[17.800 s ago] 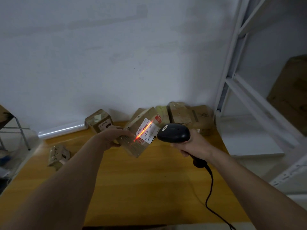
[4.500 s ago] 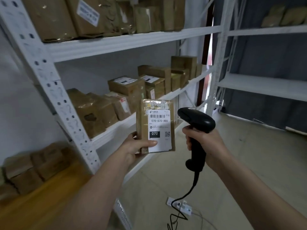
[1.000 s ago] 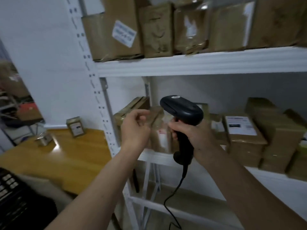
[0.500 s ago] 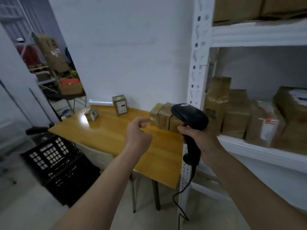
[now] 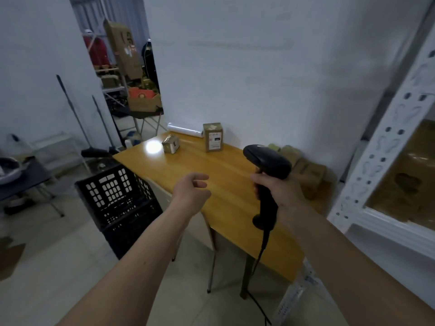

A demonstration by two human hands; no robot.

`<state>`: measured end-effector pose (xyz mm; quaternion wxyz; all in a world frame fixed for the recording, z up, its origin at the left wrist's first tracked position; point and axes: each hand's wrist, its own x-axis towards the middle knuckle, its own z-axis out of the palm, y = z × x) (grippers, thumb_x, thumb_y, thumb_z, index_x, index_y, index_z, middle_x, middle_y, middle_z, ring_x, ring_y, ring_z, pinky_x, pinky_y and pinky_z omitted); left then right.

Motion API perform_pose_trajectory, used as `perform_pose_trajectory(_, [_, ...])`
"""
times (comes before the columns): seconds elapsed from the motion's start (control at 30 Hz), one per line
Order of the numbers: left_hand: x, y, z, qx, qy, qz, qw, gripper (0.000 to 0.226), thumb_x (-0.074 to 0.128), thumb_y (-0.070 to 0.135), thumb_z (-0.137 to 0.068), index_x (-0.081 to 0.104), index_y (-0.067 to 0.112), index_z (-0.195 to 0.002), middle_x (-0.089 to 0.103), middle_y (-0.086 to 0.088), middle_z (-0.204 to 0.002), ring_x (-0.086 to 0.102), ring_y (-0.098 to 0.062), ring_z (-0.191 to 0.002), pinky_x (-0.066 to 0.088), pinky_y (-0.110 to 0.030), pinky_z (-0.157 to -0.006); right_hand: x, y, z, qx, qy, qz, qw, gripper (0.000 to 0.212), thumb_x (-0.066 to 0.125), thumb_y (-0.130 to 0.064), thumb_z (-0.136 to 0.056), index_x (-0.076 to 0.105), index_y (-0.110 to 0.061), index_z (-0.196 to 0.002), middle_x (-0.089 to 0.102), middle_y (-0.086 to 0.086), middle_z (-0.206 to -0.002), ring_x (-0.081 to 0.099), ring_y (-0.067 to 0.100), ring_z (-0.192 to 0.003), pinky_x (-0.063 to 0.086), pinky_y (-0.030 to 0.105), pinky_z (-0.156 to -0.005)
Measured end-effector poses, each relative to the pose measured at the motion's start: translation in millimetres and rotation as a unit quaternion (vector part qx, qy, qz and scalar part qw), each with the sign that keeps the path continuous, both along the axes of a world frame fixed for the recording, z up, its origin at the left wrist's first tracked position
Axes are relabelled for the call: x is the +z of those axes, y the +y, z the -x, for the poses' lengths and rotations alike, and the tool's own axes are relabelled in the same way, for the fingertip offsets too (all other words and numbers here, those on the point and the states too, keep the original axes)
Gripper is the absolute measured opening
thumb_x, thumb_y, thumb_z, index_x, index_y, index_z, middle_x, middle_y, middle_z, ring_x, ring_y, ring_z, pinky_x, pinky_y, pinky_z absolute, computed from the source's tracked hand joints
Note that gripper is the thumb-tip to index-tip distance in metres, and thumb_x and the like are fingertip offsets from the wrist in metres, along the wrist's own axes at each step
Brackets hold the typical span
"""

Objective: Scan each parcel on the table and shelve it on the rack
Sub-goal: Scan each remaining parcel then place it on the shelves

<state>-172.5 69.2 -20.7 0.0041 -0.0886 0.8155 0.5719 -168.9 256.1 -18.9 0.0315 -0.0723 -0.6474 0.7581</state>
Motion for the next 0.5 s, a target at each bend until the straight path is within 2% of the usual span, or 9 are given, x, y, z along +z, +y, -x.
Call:
perform_pose_trajectory(0.13, [-4.9, -15.9, 41.2, 0.003, -0.010, -0.020, 1.000, 0.024, 0.059, 0.009, -0.093, 0.061, 0.014, -0.116, 0.065, -0.004, -0.095, 0.064, -0.021, -0.090, 0.054, -0.036, -0.084, -6.5, -25.1, 45.5, 0.008, -0.012, 0.018, 1.000, 0.015, 0.076, -0.004, -0.077, 0.068, -0.012, -0.068, 0.066, 0.004, -0.060, 0.061, 0.017, -0.053, 0.053, 0.028, -0.054])
perform_pose_trajectory(0.17, [-6.8, -19.0, 55.1, 0.006, -0.010, -0.028, 1.000, 0.020, 0.058, 0.011, -0.094, 0.062, 0.015, -0.113, 0.066, -0.004, -0.093, 0.064, -0.019, -0.085, 0.054, -0.035, -0.084, -7.9, -29.9, 59.3, 0.008, -0.015, 0.022, 1.000, 0.014, 0.076, -0.004, -0.077, 0.068, -0.012, -0.068, 0.066, 0.004, -0.060, 0.061, 0.016, -0.053, 0.053, 0.027, -0.053])
perform_pose_trajectory(0.23, [-10.3, -24.5, 86.6, 0.010, -0.008, -0.044, 0.999, 0.016, 0.052, 0.012, -0.098, 0.064, 0.015, -0.107, 0.068, -0.003, -0.084, 0.062, -0.013, -0.072, 0.054, -0.027, -0.072, -9.7, -38.3, 88.5, 0.011, -0.022, 0.029, 0.999, 0.012, 0.076, -0.004, -0.077, 0.068, -0.011, -0.070, 0.066, 0.003, -0.060, 0.061, 0.016, -0.052, 0.052, 0.027, -0.052])
perform_pose_trajectory(0.3, [-12.5, -28.8, 122.4, 0.012, -0.015, -0.038, 0.999, 0.021, 0.047, 0.008, -0.098, 0.066, 0.015, -0.102, 0.068, -0.002, -0.075, 0.059, -0.011, -0.063, 0.053, -0.022, -0.063, -9.1, -45.0, 118.9, 0.009, -0.038, 0.041, 0.998, 0.010, 0.076, -0.005, -0.078, 0.068, -0.010, -0.073, 0.065, 0.003, -0.060, 0.060, 0.016, -0.051, 0.051, 0.027, -0.052])
perform_pose_trajectory(0.4, [-14.7, -34.5, 175.1, -0.008, -0.030, -0.023, 0.999, 0.024, 0.046, 0.006, -0.097, 0.068, 0.016, -0.098, 0.068, -0.003, -0.070, 0.057, -0.011, -0.059, 0.054, -0.027, -0.068, -7.5, -54.2, 166.3, -0.002, -0.061, 0.045, 0.997, 0.008, 0.075, -0.005, -0.078, 0.068, -0.008, -0.077, 0.064, 0.003, -0.059, 0.059, 0.015, -0.049, 0.050, 0.026, -0.049])
perform_pose_trajectory(0.5, [-19.0, -46.8, 220.8, -0.026, -0.024, -0.018, 0.999, 0.023, 0.050, 0.004, -0.095, 0.067, 0.020, -0.090, 0.066, -0.003, -0.069, 0.055, -0.010, -0.056, 0.052, -0.024, -0.061, -0.9, -66.7, 212.2, 0.007, -0.064, 0.038, 0.997, 0.008, 0.075, -0.005, -0.078, 0.067, -0.006, -0.079, 0.063, 0.003, -0.059, 0.058, 0.015, -0.048, 0.049, 0.026, -0.048])
